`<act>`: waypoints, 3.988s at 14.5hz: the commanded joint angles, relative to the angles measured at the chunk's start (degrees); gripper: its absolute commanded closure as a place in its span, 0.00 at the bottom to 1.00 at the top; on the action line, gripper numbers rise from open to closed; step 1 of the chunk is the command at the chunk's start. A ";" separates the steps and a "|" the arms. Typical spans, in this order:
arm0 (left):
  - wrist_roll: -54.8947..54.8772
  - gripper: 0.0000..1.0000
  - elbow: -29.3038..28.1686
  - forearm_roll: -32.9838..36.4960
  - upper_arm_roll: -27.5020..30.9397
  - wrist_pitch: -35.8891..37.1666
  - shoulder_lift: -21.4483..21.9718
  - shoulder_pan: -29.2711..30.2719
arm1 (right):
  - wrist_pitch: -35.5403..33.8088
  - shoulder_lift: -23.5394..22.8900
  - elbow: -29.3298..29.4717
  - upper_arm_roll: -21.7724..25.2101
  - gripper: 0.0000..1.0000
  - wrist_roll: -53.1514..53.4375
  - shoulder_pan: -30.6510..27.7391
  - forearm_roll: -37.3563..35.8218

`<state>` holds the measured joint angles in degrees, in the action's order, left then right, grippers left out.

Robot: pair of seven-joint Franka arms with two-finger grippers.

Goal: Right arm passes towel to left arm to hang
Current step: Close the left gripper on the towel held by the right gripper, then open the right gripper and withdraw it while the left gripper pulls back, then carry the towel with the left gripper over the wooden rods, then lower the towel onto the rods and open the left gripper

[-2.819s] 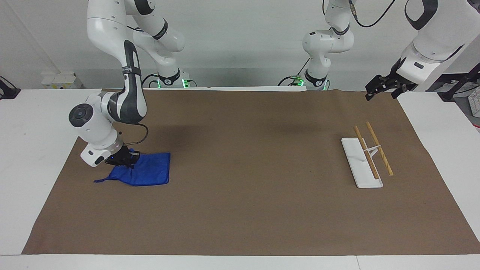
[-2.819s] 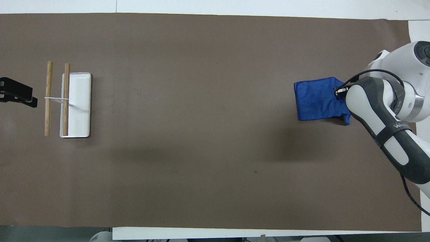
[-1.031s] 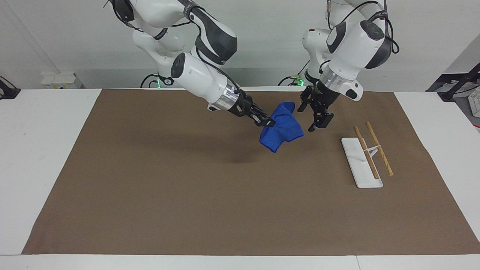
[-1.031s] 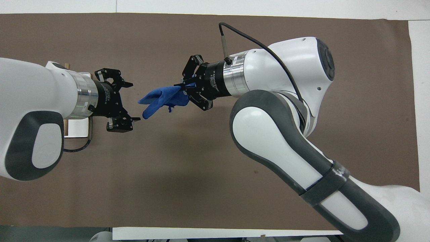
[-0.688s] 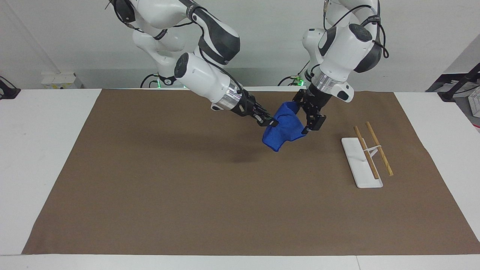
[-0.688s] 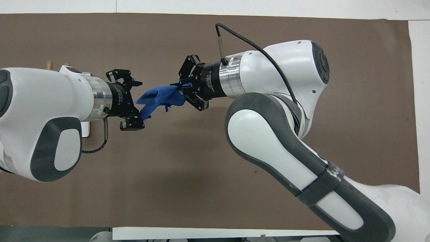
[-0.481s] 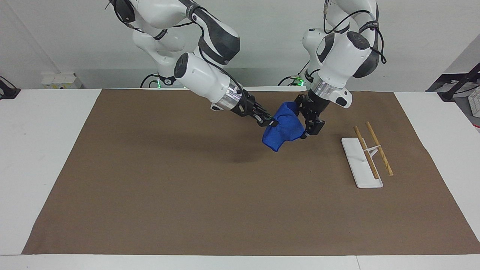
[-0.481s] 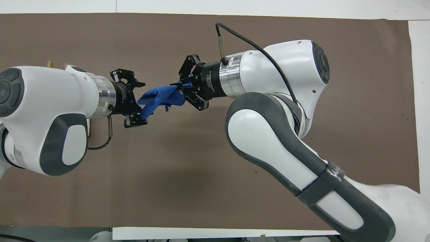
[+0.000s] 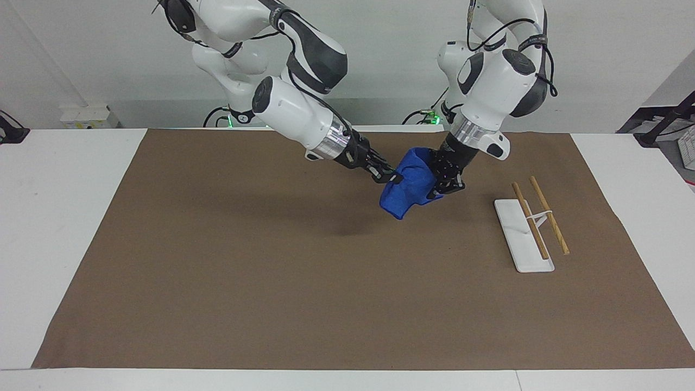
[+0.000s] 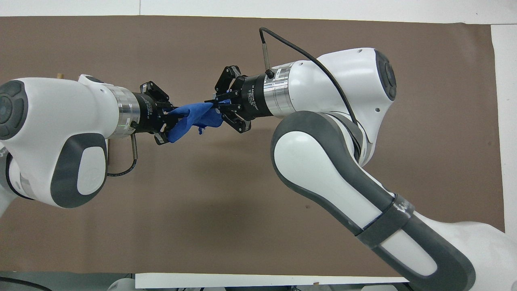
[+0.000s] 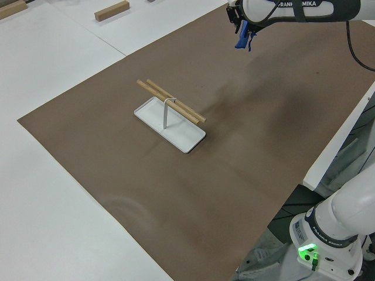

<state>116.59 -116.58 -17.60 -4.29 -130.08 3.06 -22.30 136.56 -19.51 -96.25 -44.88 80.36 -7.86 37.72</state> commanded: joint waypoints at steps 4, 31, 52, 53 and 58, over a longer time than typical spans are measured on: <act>-0.40 1.00 1.53 -1.12 0.51 -0.70 -1.12 -0.55 | 0.02 -0.88 0.71 -1.00 1.00 -0.03 -0.66 0.25; -52.65 1.00 0.30 -0.77 0.77 -4.30 -1.30 23.96 | -43.48 19.59 3.17 49.88 0.01 -78.58 10.15 -35.26; -75.37 0.97 -3.28 2.30 1.39 -5.27 0.27 34.07 | -39.88 21.97 -2.10 50.94 0.01 -79.13 10.06 -35.96; -75.46 0.97 -4.09 2.31 1.39 -5.01 0.63 34.43 | -40.05 21.97 -2.10 50.94 0.01 -79.21 10.06 -35.97; -75.46 0.96 -6.29 4.59 1.39 0.26 2.65 34.43 | -40.41 21.97 -2.10 50.94 0.01 -79.57 9.53 -35.97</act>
<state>39.95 -120.35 -15.06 -2.79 -132.06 2.93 11.70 95.78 1.12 -96.90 5.99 1.72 1.88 2.91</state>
